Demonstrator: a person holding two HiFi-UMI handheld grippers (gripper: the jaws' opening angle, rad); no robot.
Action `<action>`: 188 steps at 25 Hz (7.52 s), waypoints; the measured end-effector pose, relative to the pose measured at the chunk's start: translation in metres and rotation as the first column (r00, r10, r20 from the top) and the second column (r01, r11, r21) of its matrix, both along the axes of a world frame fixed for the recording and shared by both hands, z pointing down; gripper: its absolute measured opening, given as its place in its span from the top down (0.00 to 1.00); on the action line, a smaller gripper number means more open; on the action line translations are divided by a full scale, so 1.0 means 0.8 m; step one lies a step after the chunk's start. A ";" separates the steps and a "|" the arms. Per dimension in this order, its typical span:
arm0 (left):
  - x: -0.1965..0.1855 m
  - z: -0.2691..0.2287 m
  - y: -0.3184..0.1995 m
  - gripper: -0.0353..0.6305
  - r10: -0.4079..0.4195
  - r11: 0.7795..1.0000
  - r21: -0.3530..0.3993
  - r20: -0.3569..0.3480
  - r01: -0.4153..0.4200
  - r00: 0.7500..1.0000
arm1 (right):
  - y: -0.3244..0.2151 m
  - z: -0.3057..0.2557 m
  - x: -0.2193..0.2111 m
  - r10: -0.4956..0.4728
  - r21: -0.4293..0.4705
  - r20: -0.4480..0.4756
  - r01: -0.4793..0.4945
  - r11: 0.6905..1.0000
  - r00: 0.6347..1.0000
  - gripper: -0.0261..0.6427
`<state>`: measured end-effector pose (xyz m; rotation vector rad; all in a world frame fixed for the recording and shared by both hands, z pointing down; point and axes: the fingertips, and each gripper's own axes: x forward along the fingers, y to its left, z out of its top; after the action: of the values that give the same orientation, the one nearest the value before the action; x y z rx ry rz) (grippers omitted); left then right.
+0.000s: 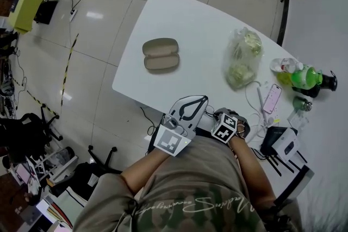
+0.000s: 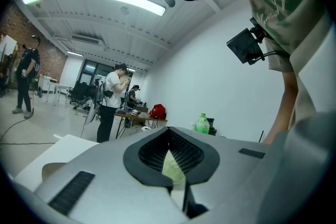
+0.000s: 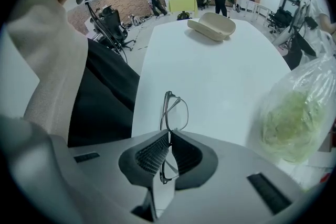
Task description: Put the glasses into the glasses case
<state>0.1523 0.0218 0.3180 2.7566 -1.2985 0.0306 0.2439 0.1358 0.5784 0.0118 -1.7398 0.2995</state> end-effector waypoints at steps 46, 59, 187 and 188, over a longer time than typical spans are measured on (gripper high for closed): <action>-0.152 0.017 -0.012 0.94 0.082 0.996 0.023 -0.017 -0.082 0.996 | -0.023 -0.026 -0.172 0.042 0.058 -0.030 -0.040 0.997 0.999 0.92; -0.166 0.042 -0.017 0.94 0.086 0.995 0.062 -0.053 -0.083 0.995 | -0.020 -0.026 -0.190 0.060 0.010 -0.013 -0.060 0.998 0.998 0.92; -0.383 0.191 -0.106 0.94 -0.332 0.923 -0.205 -0.001 0.325 0.943 | -0.212 -0.031 -0.376 -0.443 0.069 0.076 0.438 0.896 0.893 0.92; -0.384 0.191 -0.108 0.94 -0.335 0.922 -0.205 -0.002 0.327 0.942 | -0.212 -0.030 -0.375 -0.446 0.066 0.075 0.442 0.894 0.892 0.92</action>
<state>-0.1551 -0.0646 0.4705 2.3285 -1.6336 0.0816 -0.0560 -0.0339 0.5545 -0.3682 -1.7805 -0.0816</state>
